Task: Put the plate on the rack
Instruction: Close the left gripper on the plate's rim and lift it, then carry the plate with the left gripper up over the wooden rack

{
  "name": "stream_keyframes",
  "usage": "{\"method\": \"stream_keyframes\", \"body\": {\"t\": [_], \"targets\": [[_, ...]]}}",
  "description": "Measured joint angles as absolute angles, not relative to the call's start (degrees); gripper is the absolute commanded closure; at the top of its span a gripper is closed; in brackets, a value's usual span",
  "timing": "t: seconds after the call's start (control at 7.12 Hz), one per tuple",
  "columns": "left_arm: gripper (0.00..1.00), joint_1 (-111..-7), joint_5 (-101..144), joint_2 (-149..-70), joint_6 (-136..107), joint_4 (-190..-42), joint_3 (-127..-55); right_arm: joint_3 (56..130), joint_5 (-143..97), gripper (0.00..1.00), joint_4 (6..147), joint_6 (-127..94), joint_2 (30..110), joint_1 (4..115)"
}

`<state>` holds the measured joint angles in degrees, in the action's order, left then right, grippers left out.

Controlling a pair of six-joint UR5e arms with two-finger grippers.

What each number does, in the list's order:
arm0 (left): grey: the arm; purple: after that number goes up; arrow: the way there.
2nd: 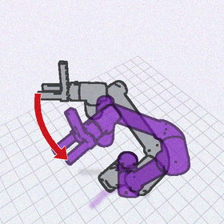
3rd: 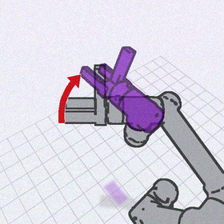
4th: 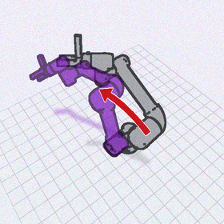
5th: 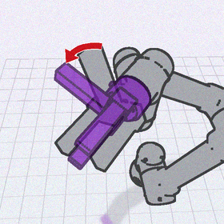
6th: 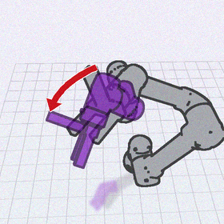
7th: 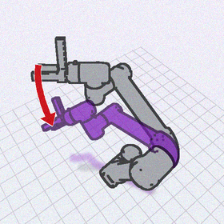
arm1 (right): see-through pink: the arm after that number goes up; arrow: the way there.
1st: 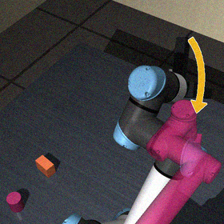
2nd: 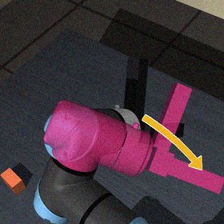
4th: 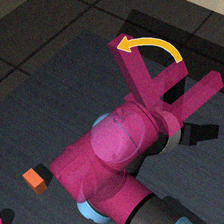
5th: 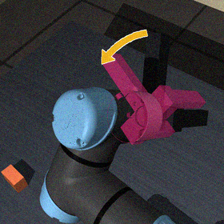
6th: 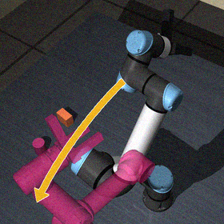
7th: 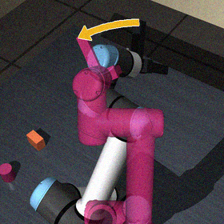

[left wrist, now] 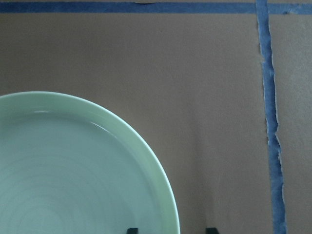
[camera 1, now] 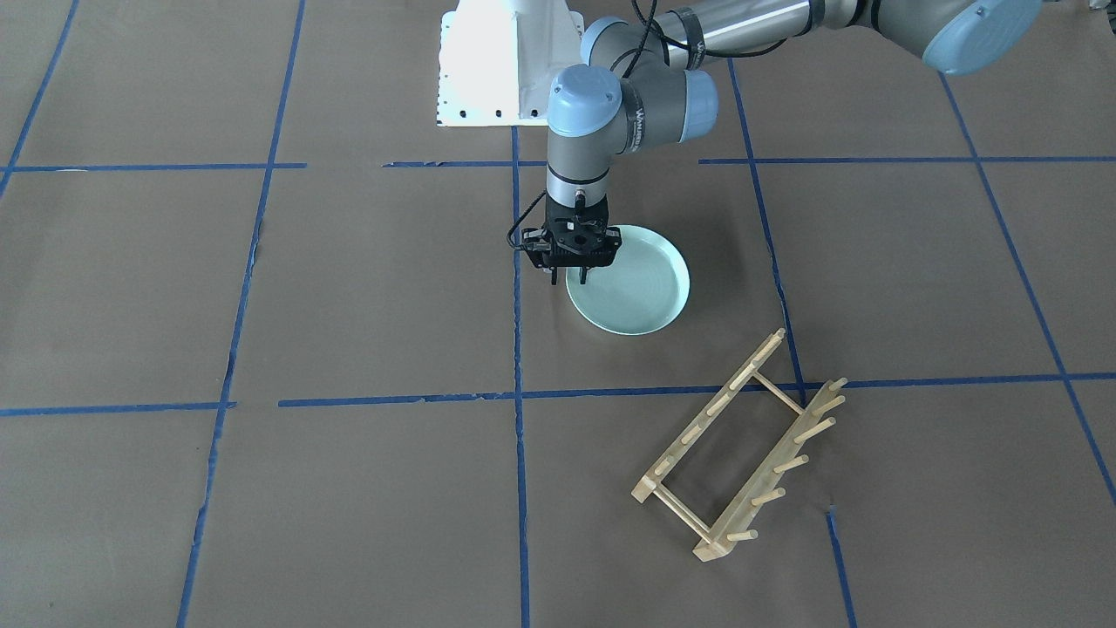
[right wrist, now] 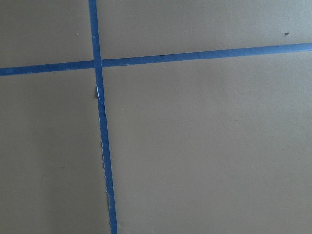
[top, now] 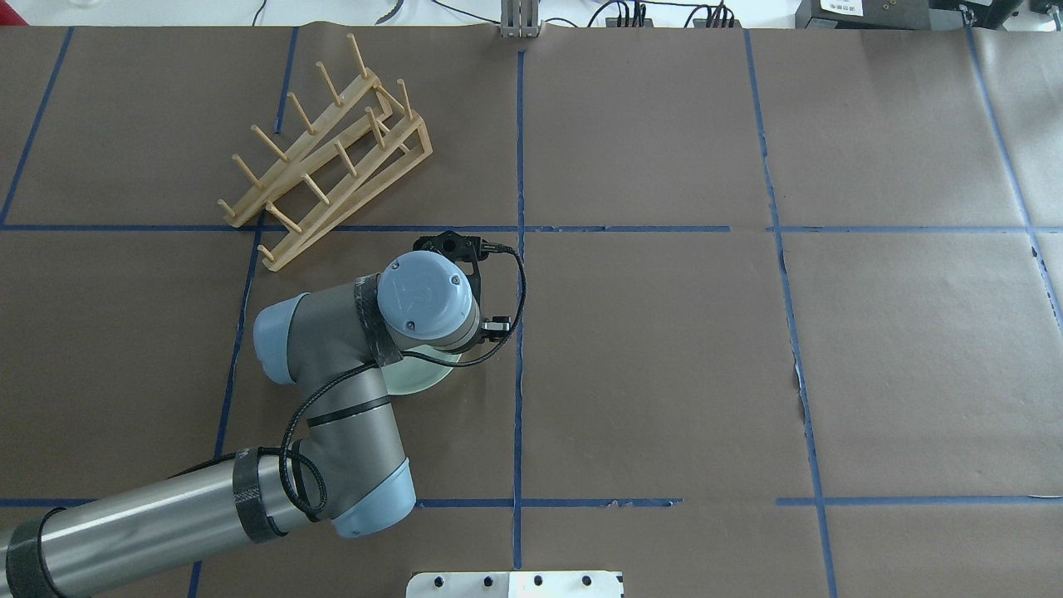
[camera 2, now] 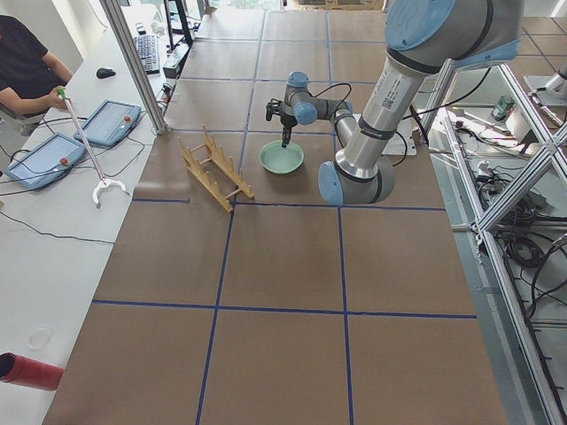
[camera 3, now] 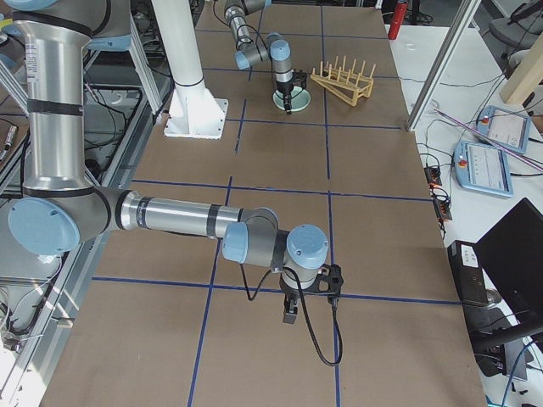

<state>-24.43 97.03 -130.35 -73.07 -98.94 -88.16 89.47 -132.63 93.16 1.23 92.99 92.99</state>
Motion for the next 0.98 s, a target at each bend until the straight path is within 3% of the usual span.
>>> {"method": "stream_keyframes", "body": {"t": [0.56,0.98], "targets": [[1.00,-24.48,97.09,-130.19,-72.76,-98.03,-90.75,89.47,-132.63,0.00,93.16,1.27,92.99,92.99],[1.00,-27.58,97.20,-130.30,-72.70,-85.56,-105.16,89.47,-132.63,0.00,93.17,1.27,92.99,92.99]]}}
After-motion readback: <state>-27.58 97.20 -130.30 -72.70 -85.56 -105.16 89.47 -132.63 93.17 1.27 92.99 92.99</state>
